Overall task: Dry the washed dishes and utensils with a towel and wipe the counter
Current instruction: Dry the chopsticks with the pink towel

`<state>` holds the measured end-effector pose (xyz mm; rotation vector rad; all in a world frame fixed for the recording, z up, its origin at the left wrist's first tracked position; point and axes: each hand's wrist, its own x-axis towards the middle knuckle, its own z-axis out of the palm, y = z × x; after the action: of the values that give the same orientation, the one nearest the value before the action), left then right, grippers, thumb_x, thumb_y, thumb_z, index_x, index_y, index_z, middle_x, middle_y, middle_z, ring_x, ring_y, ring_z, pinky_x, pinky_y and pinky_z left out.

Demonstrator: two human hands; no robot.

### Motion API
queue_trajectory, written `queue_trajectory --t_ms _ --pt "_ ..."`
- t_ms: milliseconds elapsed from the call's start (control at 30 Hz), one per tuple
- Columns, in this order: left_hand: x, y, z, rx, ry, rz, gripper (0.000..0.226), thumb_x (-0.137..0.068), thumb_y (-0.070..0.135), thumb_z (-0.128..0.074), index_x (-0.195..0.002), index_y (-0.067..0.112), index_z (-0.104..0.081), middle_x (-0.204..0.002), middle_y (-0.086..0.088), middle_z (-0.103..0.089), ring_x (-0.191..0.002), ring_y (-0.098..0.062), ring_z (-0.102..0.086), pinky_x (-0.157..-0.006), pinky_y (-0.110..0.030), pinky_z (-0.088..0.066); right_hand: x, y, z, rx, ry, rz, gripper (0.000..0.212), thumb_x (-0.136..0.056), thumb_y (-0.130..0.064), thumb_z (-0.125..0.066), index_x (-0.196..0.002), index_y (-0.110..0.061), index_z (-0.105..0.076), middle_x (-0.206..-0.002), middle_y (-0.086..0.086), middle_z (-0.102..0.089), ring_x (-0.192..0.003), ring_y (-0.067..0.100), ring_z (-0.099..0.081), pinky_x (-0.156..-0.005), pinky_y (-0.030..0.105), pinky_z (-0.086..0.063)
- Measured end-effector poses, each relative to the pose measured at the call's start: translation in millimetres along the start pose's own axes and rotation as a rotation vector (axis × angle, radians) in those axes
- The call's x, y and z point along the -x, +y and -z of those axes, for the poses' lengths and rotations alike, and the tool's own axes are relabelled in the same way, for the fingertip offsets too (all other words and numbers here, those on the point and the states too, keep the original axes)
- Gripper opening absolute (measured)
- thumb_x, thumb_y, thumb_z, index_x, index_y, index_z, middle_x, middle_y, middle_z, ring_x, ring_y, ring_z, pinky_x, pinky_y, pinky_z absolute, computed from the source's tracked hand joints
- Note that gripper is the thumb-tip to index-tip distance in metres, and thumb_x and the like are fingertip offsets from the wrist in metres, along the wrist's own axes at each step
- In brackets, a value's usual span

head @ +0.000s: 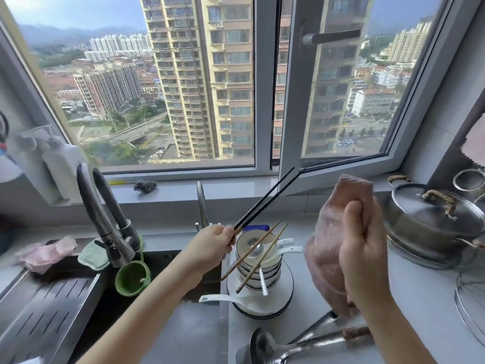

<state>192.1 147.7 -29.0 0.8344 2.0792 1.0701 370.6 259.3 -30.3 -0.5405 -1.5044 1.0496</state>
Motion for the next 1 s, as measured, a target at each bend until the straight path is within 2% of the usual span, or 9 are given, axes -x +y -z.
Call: queue_trajectory --t_ms 33,133,233,300,367,567,667,800,1000 --pt "3.7 8.0 4.5 0.048 -0.052 -0.013 0.035 -0.103 0.028 -0.032 -0.081 0.009 -0.054 -0.060 0.004 -0.041 -0.052 -0.010 -0.034 -0.050 -0.022 -0.028 -2.6 -7.9 -18.9 0.022 -0.091 0.087 0.019 -0.103 -0.026 -0.037 -0.103 -0.033 -0.054 -0.082 -0.033 -0.059 -0.066 -0.012 -0.050 -0.073 0.015 -0.048" --pt "15.7 26.6 17.9 0.085 -0.146 -0.136 0.039 -0.102 0.026 -0.035 -0.067 0.015 -0.048 -0.050 0.011 -0.038 -0.050 -0.008 -0.030 -0.050 -0.021 -0.026 -5.6 -5.3 -74.5 0.378 -0.302 0.512 0.035 -0.102 -0.039 -0.033 -0.107 -0.022 -0.063 -0.097 -0.009 -0.064 -0.086 0.014 -0.059 -0.094 0.058 -0.041" --pt "27.4 23.5 33.9 0.115 -0.169 -0.186 0.043 -0.102 0.031 -0.036 -0.062 0.016 -0.045 -0.045 0.014 -0.036 -0.046 -0.006 -0.028 -0.047 -0.019 -0.024 -10.9 10.2 -106.2 0.508 -0.243 0.709 0.052 -0.102 -0.037 -0.031 -0.071 -0.010 -0.061 -0.059 0.001 -0.057 -0.054 0.017 -0.051 -0.071 0.041 -0.050" --pt "32.3 12.0 47.2 0.142 -0.195 -0.177 0.043 -0.101 0.035 -0.035 -0.065 0.016 -0.047 -0.044 0.015 -0.037 -0.040 -0.002 -0.030 -0.045 -0.017 -0.024 -10.7 7.4 -126.0 0.492 -0.204 0.818 0.055 -0.101 -0.036 -0.031 -0.056 -0.012 -0.052 -0.045 0.000 -0.045 -0.038 0.017 -0.039 -0.047 0.030 -0.037" --pt "35.2 -0.9 69.3 0.163 -0.220 -0.182 0.041 -0.102 0.033 -0.033 -0.067 0.015 -0.047 -0.043 0.015 -0.036 -0.037 -0.001 -0.029 -0.044 -0.017 -0.024 -11.9 5.0 -145.3 0.498 -0.180 0.872 0.056 -0.101 -0.035 -0.034 -0.051 -0.014 -0.048 -0.040 -0.001 -0.040 -0.034 0.016 -0.035 -0.044 0.026 -0.028" --pt "50.6 -66.3 208.0 0.184 -0.312 -0.178 0.034 -0.100 0.025 -0.035 -0.071 0.008 -0.043 -0.051 0.008 -0.029 -0.045 -0.007 -0.020 -0.043 -0.016 -0.018 -45.6 15.8 -172.6 0.746 0.050 0.666 0.050 -0.094 -0.022 -0.039 -0.046 -0.009 -0.045 -0.037 0.008 -0.041 -0.030 0.020 -0.041 -0.049 0.019 -0.013" --pt "48.2 -100.7 281.7 0.224 -0.225 -0.170 0.031 -0.095 0.027 -0.039 -0.072 0.006 -0.045 -0.056 0.003 -0.026 -0.048 -0.008 -0.018 -0.043 -0.016 -0.017 -43.2 12.1 -196.1 0.733 0.128 0.463 0.050 -0.094 -0.030 -0.036 -0.048 -0.011 -0.042 -0.040 0.014 -0.045 -0.035 0.025 -0.044 -0.046 0.022 -0.023" --pt "34.0 -130.2 330.8 0.241 -0.080 -0.231 0.031 -0.097 0.029 -0.039 -0.079 0.006 -0.050 -0.060 0.003 -0.034 -0.051 -0.008 -0.025 -0.049 -0.019 -0.021 -1.8 -17.1 -262.4 0.281 0.225 0.009 0.055 -0.091 -0.052 -0.035 -0.059 -0.009 -0.046 -0.053 0.006 -0.047 -0.051 0.022 -0.044 -0.053 0.030 -0.037" --pt "16.7 -138.8 329.1 -0.002 0.061 -0.453 0.039 -0.101 0.028 -0.034 -0.067 0.014 -0.046 -0.057 0.006 -0.043 -0.054 -0.012 -0.037 -0.055 -0.023 -0.030 71.0 -64.8 -389.9 -0.248 0.001 -0.430 0.055 -0.098 -0.052 -0.032 -0.095 -0.007 -0.064 -0.091 0.015 -0.071 -0.084 0.033 -0.069 -0.081 0.047 -0.056"
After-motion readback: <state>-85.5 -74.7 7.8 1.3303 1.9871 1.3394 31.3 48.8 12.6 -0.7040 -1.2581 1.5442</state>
